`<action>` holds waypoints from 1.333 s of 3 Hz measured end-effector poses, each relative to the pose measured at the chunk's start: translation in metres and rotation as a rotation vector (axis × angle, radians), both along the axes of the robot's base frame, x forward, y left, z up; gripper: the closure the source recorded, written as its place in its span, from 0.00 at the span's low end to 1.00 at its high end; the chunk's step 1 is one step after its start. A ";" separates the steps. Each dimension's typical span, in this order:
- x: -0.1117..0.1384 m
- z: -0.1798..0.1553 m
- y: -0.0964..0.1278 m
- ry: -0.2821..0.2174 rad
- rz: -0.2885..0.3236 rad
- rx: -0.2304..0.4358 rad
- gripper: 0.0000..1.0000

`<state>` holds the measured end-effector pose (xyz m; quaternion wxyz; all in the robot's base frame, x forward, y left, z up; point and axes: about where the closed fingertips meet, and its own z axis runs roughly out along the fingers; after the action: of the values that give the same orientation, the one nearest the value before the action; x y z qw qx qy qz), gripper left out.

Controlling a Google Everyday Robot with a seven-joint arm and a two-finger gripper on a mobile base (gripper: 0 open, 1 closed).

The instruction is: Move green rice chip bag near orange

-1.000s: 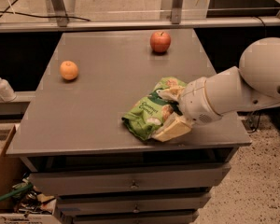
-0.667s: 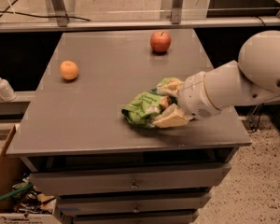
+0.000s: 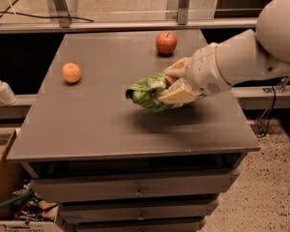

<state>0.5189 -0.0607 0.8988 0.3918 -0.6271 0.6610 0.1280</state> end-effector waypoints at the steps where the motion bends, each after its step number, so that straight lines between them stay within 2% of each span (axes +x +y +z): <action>1: 0.022 0.040 0.015 -0.077 0.028 0.040 1.00; 2: 0.025 0.041 0.019 -0.088 0.043 0.051 1.00; 3: 0.043 0.041 0.036 -0.140 0.102 0.076 1.00; 4: 0.069 0.034 0.059 -0.209 0.186 0.102 1.00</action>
Offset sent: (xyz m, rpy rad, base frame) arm 0.0182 0.0125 0.0299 0.0318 -0.0571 0.0241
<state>0.5876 -0.0019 0.9331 0.4760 -0.6749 0.5484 0.1312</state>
